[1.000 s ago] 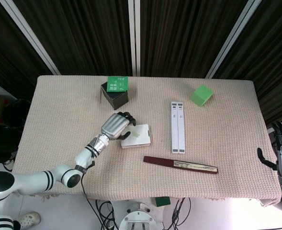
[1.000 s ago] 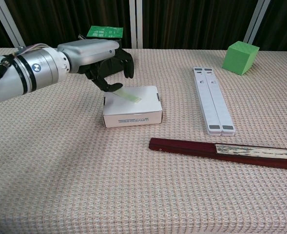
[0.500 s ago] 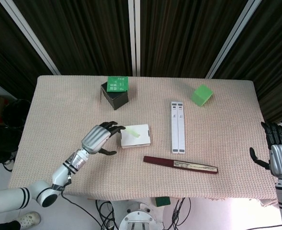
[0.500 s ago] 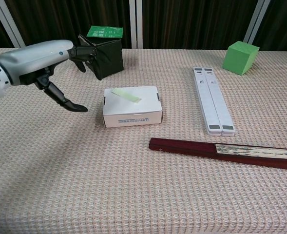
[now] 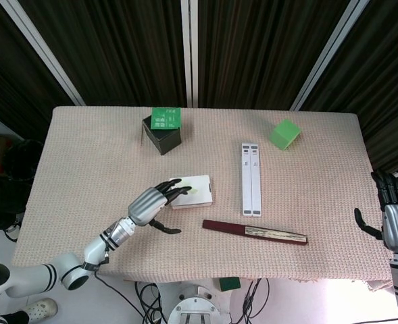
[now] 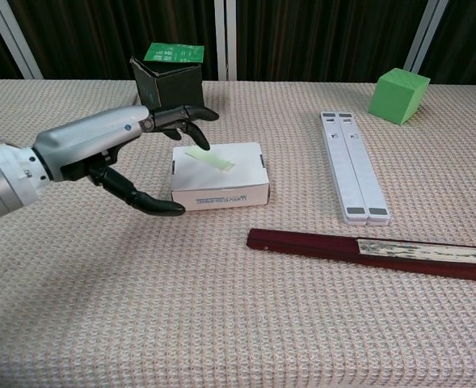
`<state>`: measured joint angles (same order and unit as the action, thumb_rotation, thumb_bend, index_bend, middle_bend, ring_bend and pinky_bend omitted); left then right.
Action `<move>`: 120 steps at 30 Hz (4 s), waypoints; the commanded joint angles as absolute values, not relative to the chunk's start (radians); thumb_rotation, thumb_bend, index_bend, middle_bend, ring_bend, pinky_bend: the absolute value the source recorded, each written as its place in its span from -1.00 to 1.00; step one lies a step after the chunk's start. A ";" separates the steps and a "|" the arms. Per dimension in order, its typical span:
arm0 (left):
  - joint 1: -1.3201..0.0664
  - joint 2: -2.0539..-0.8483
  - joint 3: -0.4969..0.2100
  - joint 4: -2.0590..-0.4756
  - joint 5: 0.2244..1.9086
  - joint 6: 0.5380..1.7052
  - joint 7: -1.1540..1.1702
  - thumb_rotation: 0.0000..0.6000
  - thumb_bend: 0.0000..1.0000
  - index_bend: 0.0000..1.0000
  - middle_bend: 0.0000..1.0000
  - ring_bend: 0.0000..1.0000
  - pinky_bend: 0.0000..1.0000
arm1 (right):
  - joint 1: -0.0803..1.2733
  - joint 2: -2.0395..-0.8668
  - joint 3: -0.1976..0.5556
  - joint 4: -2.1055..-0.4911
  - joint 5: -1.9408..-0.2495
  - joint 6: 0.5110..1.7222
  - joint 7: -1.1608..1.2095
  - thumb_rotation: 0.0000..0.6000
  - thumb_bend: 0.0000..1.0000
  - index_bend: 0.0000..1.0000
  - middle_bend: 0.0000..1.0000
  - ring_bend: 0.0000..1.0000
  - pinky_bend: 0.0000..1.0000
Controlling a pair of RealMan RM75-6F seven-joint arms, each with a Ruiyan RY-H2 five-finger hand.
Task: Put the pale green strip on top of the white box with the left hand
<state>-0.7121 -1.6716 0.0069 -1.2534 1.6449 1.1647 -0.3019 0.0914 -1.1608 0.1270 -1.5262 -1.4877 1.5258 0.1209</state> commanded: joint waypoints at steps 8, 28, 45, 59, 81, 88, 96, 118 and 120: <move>-0.744 -1.757 -0.020 -1.144 1.630 1.124 -0.286 0.17 -0.95 -0.85 -0.51 -0.96 -0.66 | 0.097 -1.162 0.128 -1.525 -1.476 1.510 0.116 0.77 -0.28 -1.00 -1.00 -1.00 -1.00; -0.778 -1.821 -0.030 -1.037 1.627 1.105 -0.280 0.12 -0.95 -0.85 -0.43 -0.96 -0.67 | 0.092 -1.156 0.134 -1.515 -1.460 1.515 0.132 0.76 -0.28 -1.00 -1.00 -1.00 -1.00; -0.784 -1.841 -0.022 -1.009 1.617 1.085 -0.258 0.12 -0.95 -0.85 -0.42 -0.96 -0.67 | 0.093 -1.164 0.134 -1.496 -1.457 1.510 0.143 0.76 -0.28 -1.00 -1.00 -1.00 -1.00; -0.783 -1.848 -0.016 -0.998 1.652 1.147 -0.213 0.10 -0.95 -0.85 -0.42 -0.96 -0.67 | 0.089 -1.179 0.138 -1.470 -1.476 1.541 0.169 0.76 -0.28 -1.00 -1.00 -1.00 -1.00; -0.787 -1.850 -0.024 -0.998 1.636 1.135 -0.201 0.12 -0.95 -0.85 -0.44 -0.96 -0.67 | 0.088 -1.183 0.137 -1.456 -1.468 1.534 0.183 0.76 -0.28 -1.00 -1.00 -1.00 -1.00; -0.793 -1.848 -0.021 -1.002 1.614 1.086 -0.188 0.12 -0.95 -0.85 -0.43 -0.96 -0.68 | 0.086 -1.185 0.142 -1.442 -1.465 1.539 0.201 0.76 -0.30 -1.00 -1.00 -1.00 -1.00; -0.794 -1.855 -0.026 -0.998 1.618 1.102 -0.195 0.13 -0.95 -0.85 -0.45 -0.96 -0.68 | 0.086 -1.192 0.143 -1.434 -1.464 1.539 0.209 0.76 -0.30 -1.00 -1.00 -1.00 -1.00; -0.795 -1.854 -0.025 -0.996 1.617 1.105 -0.203 0.13 -0.95 -0.85 -0.47 -0.96 -0.68 | 0.088 -1.197 0.144 -1.429 -1.463 1.535 0.211 0.76 -0.31 -1.00 -1.00 -1.00 -1.00; -0.792 -1.850 -0.025 -1.005 1.620 1.115 -0.206 0.13 -0.95 -0.85 -0.48 -0.96 -0.68 | 0.089 -1.198 0.144 -1.427 -1.463 1.535 0.211 0.75 -0.30 -1.00 -1.00 -1.00 -1.00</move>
<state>-0.7946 -1.8525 -0.0238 -0.9987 1.6178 1.1110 -0.2037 0.0885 -1.1975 0.1441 -1.4275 -1.4632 1.5348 0.2110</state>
